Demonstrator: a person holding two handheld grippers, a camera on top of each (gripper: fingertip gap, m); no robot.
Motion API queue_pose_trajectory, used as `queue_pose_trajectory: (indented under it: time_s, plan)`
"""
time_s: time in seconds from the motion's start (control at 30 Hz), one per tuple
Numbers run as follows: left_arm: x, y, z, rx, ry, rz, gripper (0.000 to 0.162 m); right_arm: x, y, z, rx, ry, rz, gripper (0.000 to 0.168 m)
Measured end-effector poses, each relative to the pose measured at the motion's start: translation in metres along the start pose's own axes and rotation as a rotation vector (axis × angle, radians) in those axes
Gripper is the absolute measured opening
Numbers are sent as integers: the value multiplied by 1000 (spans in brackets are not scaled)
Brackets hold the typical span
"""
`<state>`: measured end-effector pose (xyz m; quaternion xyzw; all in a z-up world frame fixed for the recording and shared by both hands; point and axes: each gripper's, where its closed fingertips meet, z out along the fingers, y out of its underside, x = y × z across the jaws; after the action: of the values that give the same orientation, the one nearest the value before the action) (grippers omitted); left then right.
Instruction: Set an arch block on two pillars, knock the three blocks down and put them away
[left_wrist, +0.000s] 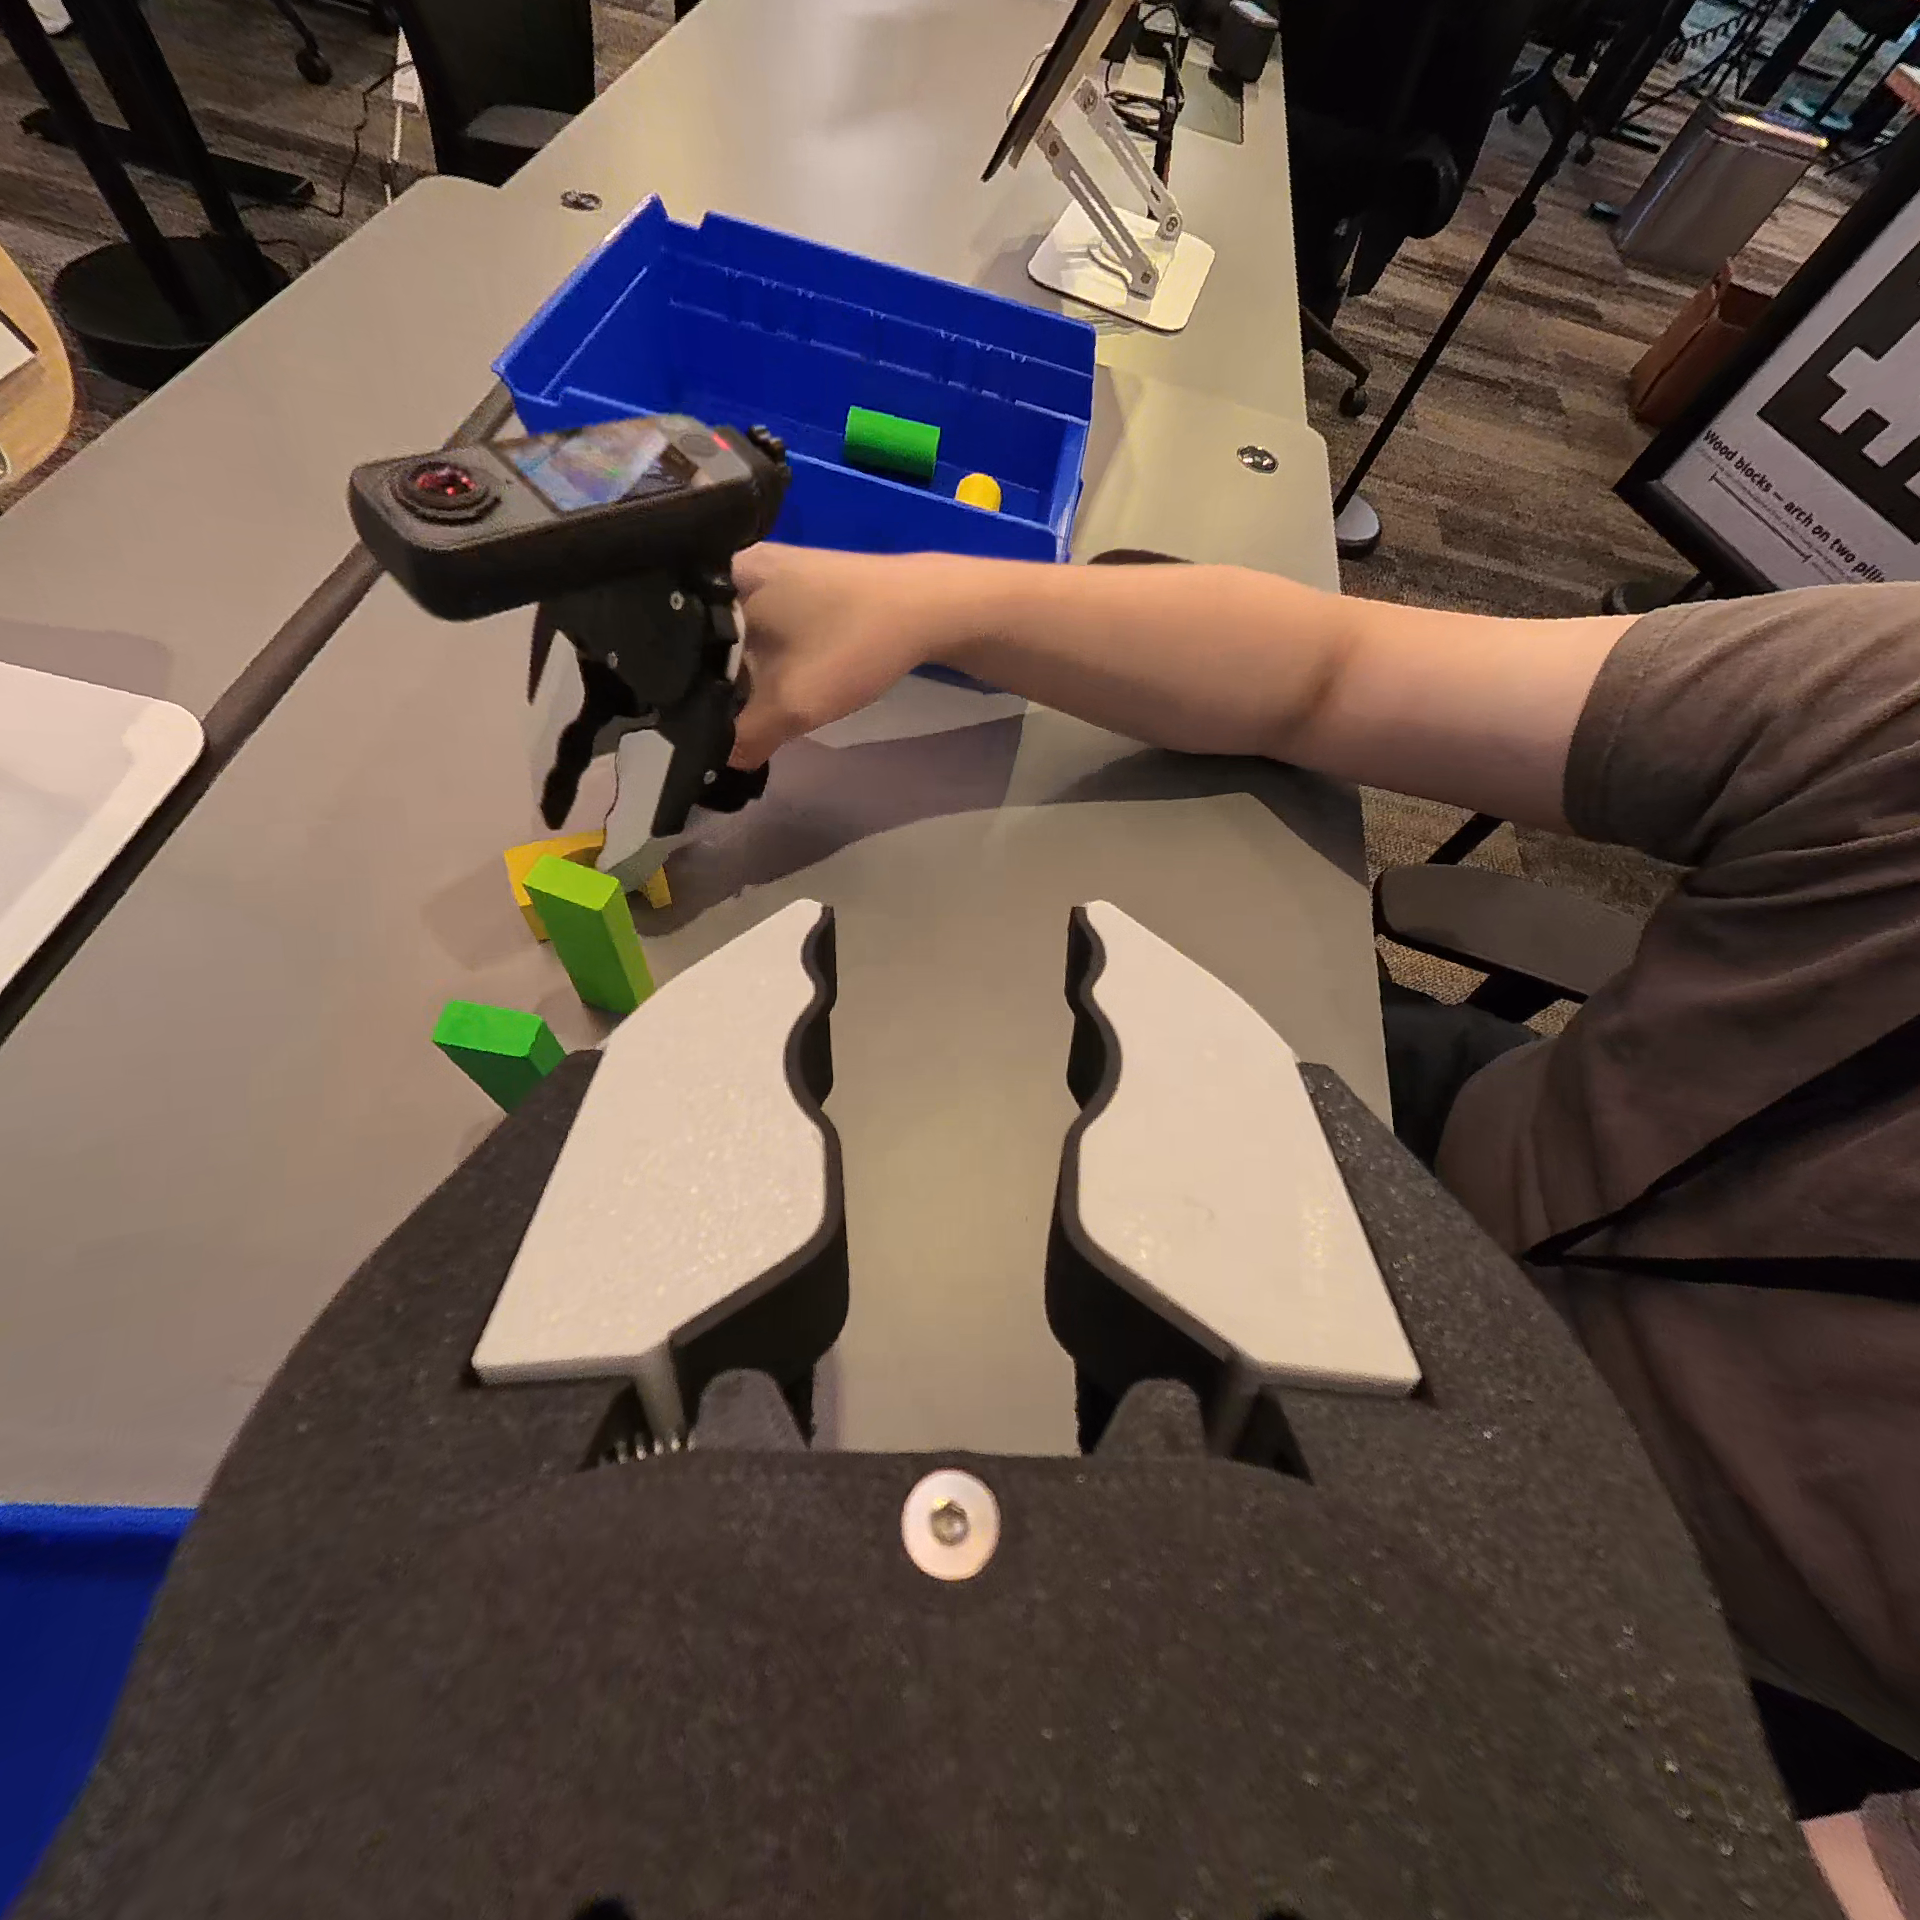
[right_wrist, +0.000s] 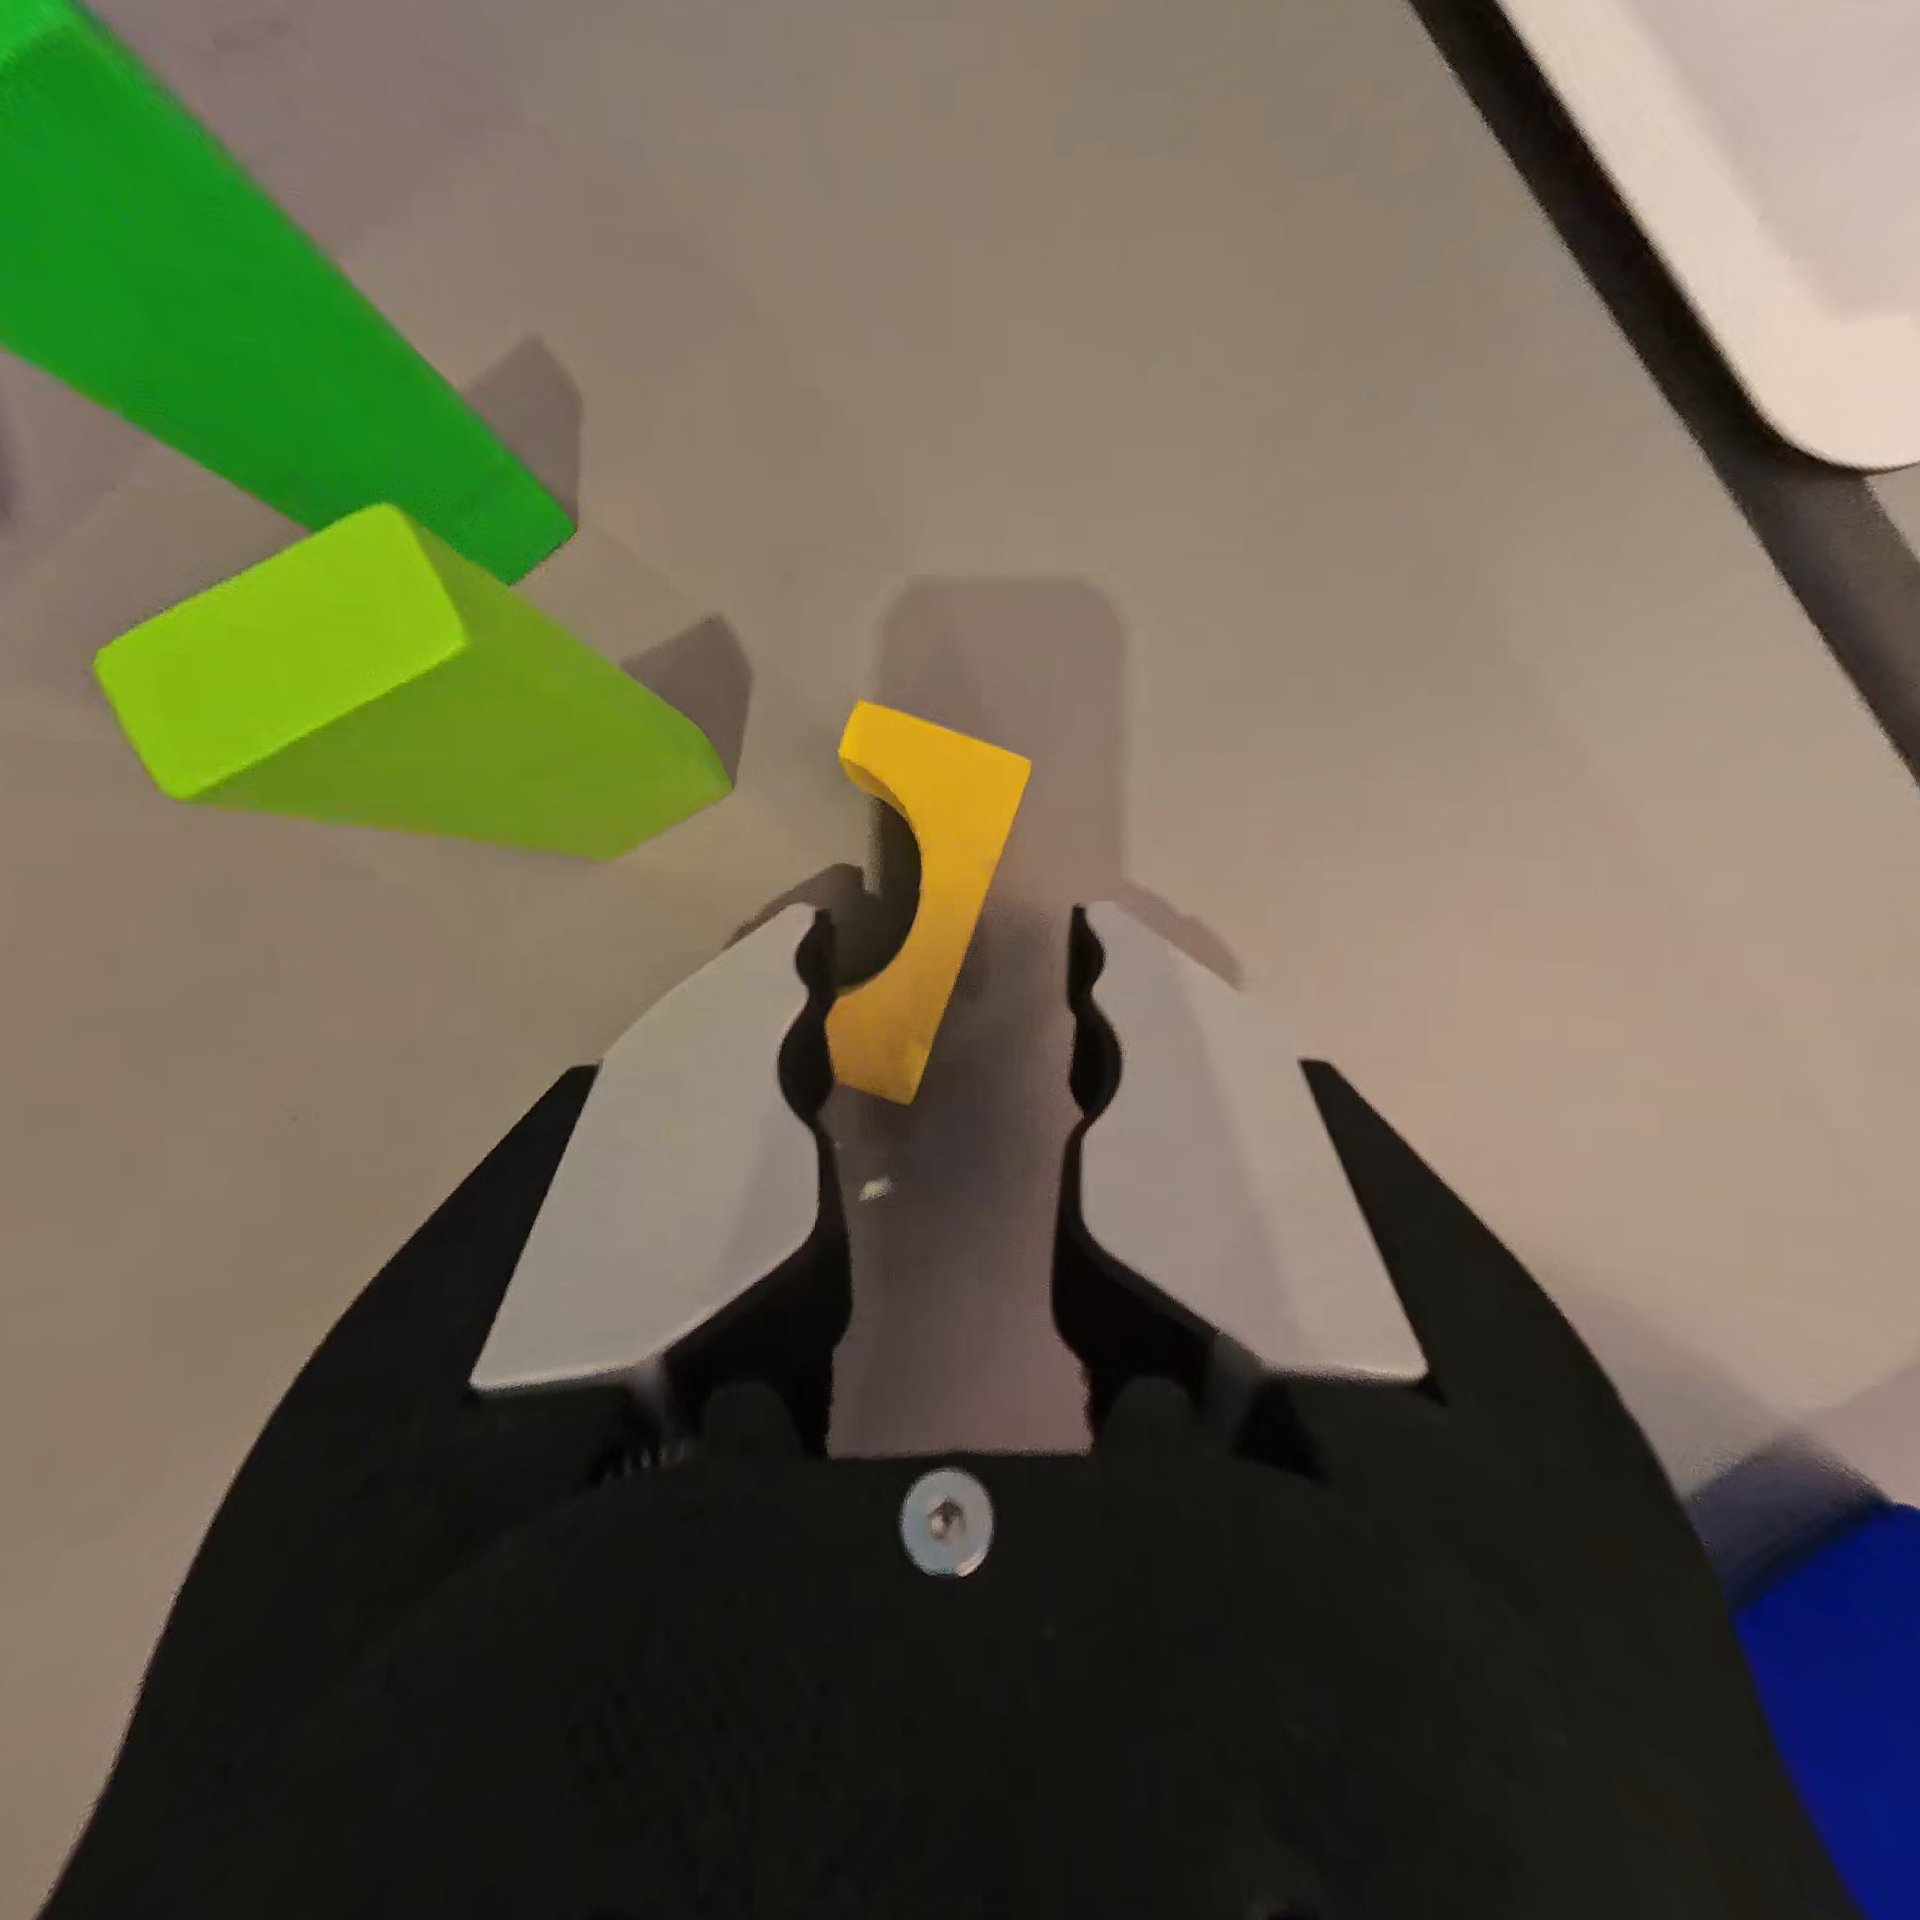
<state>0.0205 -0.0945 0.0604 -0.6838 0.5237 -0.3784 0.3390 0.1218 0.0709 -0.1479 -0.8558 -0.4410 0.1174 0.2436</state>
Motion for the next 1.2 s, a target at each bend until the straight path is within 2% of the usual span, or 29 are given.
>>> queue_pose_trajectory:
  time_s: [0.17, 0.3, 0.4, 0.53, 0.67, 0.77, 0.83, 0.93, 0.97, 1.07, 1.2]
  plan:
    - [1, 2, 2, -19, 2, 6, 43, 5, 0, 1, -3, 20, 43, 12]
    - [-1, 4, 2, -23, -2, 2, 42, 15, -1, -7, 29, 31, 59, 12]
    - [-2, 3, 0, -15, -5, -3, 42, 26, -4, -15, 55, 106, 5, 12]
    - [-2, 3, -1, -19, -8, -7, 42, 42, -13, -29, 63, 321, -246, 12]
    - [-14, 6, 1, -21, -44, -45, 43, 38, -40, -63, 202, 454, -412, 12]
    - [-41, 4, 3, 22, -144, -127, 44, 10, -62, -94, 348, 461, -589, 12]
    - [-58, 2, 9, 75, -193, -188, 55, -19, -77, -118, 467, 493, -730, 12]
    - [-63, -4, 26, 154, -138, -274, 78, -62, -92, -147, 592, 526, -869, 12]
    - [-63, -3, 31, 150, -120, -288, 80, -75, -96, -154, 624, 543, -908, 12]
    - [-63, -4, 41, 161, -122, -288, 79, -104, -101, -165, 674, 572, -994, 12]
    - [-56, -7, 43, 169, -108, -248, 59, -122, -103, -172, 723, 589, -1040, 12]
